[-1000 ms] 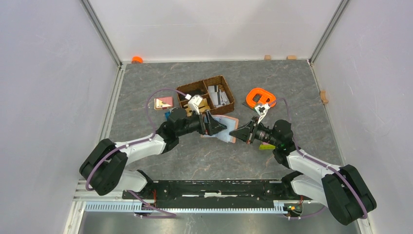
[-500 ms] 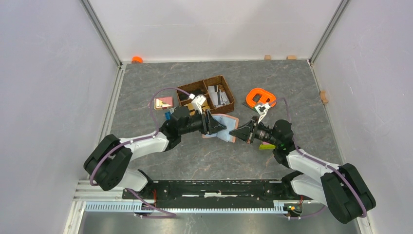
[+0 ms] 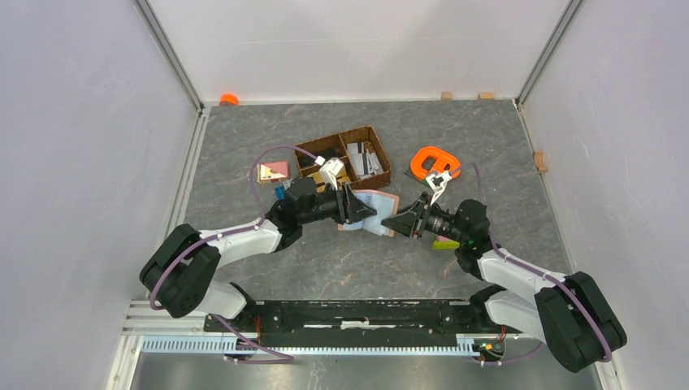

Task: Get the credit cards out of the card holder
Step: Remove the credit card from the card holder.

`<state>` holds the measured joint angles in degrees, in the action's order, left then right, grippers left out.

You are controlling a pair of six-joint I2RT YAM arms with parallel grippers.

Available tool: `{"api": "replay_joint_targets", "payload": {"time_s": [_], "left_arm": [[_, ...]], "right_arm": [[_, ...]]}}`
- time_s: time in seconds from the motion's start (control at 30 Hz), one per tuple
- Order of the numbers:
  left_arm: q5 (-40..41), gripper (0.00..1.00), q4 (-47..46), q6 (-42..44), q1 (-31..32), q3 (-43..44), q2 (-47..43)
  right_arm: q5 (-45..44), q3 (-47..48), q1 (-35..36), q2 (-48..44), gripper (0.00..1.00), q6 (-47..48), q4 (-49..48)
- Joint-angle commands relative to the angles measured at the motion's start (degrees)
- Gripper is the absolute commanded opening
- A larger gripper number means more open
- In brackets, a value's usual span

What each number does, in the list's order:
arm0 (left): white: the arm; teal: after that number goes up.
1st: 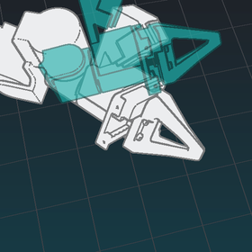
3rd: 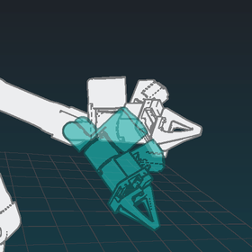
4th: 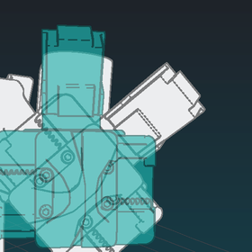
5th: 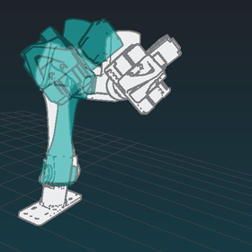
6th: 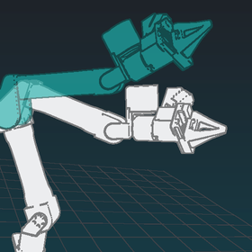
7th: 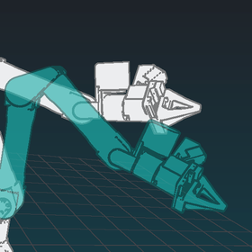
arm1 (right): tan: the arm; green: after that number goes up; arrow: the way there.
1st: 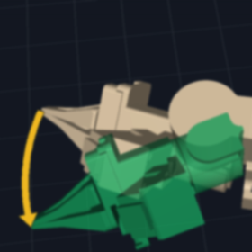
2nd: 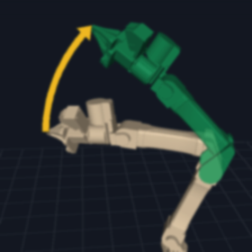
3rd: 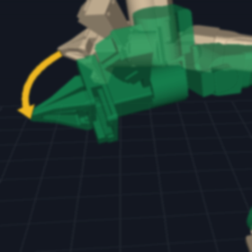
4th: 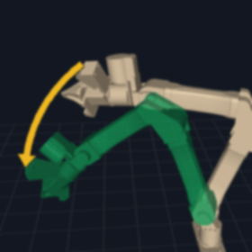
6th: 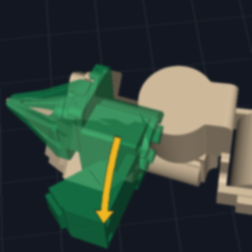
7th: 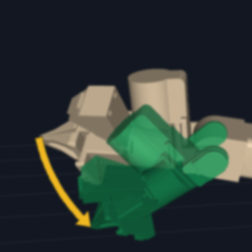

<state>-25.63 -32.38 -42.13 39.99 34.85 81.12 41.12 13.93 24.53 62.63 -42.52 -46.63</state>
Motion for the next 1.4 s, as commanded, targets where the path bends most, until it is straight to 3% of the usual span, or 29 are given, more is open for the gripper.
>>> {"api": "replay_joint_targets", "payload": {"time_s": [0.0, 0.17, 0.47, 0.73, 0.8, 0.83, 0.87, 0.93, 1.0, 1.07, 1.27, 1.37], "left_arm": [[0.6, 0.1, -2.8, -1.0, -0.6, 0.9, -0.7], [-0.9, 0.02, -7.1, -4.4, -2.4, -0.9, -0.2], [-3.9, 0.02, -12.5, -8.0, -3.9, -2.1, 1.2], [-7.1, 0.02, -16.1, -9.7, -3.2, -1.4, 2.5], [-7.4, 0.03, -16.1, -9.7, -2.6, -1.0, 3.1], [-7.6, 0.04, -16.1, -9.6, -2.4, -0.7, 3.3], [-7.8, 0.08, -16.0, -9.6, -2.3, -0.5, 3.4], [-7.8, 0.32, -15.4, -9.7, -2.3, -0.4, 3.1], [-6.6, 0.61, -13.7, -8.8, -2.7, -0.7, 1.9], [-4.4, 0.79, -10.5, -7.5, -3.1, -1.2, 0.5], [-0.6, 1.0, -5.5, -5.0, -3.2, -1.4, -1.9], [-0.4, 1.0, -5.1, -4.2, -3.2, -1.6, -3.0]], "right_arm": [[0.5, 1.8, -0.4, -0.2, 0.4, 0.0, -3.0], [0.1, 1.5, -1.0, -0.5, 0.4, 0.1, -2.6], [0.1, 0.9, -1.9, -0.7, 0.34, -0.2, -3.2], [1.0, 0.9, -1.9, 1.7, 0.4, -1.2, -5.7], [0.9, 0.9, -1.9, 1.6, 0.34, -1.1, -5.6], [0.9, 0.9, -1.9, 1.5, 0.25, -1.2, -5.5], [0.7, 0.9, -1.9, 1.2, 0.16, -1.2, -5.3], [-0.2, 0.8, -2.2, 0.3, 0.02, -0.7, -3.8], [-0.9, 0.3, -3.2, -0.6, 0.0, -1.2, -3.1], [-0.2, -0.8, -5.0, -1.2, 0.0, -3.1, -4.8], [4.1, -2.0, -7.2, 1.4, 0.0, -9.5, -12.8], [5.1, -2.5, -7.9, 1.8, 0.0, -11.4, -15.3]]}}
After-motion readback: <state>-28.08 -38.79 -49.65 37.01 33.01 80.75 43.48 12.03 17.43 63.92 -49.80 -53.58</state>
